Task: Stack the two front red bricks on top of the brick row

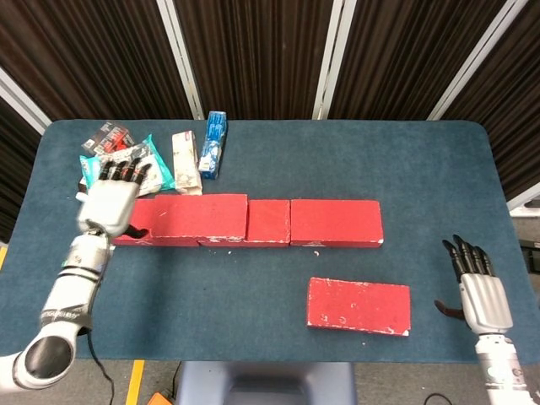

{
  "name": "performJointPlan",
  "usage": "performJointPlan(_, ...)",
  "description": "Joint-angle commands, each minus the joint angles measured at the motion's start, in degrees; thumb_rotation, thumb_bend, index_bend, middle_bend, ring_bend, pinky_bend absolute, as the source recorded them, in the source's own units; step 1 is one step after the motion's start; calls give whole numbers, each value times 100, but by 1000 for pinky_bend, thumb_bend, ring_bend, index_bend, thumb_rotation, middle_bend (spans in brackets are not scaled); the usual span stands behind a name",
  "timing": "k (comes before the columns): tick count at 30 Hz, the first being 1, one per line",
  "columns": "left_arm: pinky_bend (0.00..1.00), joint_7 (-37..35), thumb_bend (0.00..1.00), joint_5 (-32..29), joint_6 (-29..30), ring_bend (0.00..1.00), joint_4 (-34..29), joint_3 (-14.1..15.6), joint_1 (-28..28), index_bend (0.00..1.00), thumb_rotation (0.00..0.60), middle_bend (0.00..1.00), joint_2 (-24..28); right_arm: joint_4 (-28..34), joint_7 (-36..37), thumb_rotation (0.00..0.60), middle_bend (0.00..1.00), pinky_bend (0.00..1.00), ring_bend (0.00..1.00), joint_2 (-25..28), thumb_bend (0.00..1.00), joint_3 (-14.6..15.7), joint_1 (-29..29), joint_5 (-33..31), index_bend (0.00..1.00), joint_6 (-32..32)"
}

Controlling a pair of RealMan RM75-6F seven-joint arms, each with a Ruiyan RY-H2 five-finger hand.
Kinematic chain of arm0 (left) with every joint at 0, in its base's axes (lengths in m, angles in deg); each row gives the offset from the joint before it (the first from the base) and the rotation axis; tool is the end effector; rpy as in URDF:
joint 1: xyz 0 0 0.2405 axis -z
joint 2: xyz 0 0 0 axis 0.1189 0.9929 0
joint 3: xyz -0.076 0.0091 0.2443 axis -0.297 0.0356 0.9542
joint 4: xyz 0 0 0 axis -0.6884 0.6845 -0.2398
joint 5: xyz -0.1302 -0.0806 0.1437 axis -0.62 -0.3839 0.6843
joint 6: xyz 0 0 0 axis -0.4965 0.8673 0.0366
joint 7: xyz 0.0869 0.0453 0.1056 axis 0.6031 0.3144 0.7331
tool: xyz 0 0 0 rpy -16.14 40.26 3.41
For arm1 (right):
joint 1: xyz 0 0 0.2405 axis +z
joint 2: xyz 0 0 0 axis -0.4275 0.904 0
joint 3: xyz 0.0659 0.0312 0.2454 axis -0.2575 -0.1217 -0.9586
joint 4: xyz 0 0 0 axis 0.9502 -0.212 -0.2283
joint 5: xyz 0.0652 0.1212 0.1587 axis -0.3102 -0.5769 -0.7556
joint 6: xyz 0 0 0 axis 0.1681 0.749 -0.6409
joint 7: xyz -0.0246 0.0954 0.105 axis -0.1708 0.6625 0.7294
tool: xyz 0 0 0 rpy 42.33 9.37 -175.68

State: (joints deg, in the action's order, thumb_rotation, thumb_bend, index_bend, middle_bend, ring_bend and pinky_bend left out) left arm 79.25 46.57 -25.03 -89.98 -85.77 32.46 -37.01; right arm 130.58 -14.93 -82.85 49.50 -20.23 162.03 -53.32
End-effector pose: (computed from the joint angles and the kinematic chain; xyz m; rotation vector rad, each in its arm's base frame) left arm -0.0952 0.3386 0.1804 -1.5718 -0.8044 -0.6737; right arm -0.2871 -0.1816 0.1315 1.3460 -1.0278 0.8781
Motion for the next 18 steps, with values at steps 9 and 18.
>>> performJointPlan(9,29,-5184,0,5680,1456,0,2926,2195,-3855,0,600,0,-517,-115,-221,600,0,0,0,-109,0,43,245,-198,0,550)
performJointPlan(18,29,-5064,0,5913,2147,0,3189,2413,-4035,0,600,0,-854,548,-675,600,0,0,0,132,0,124,773,-462,0,1558)
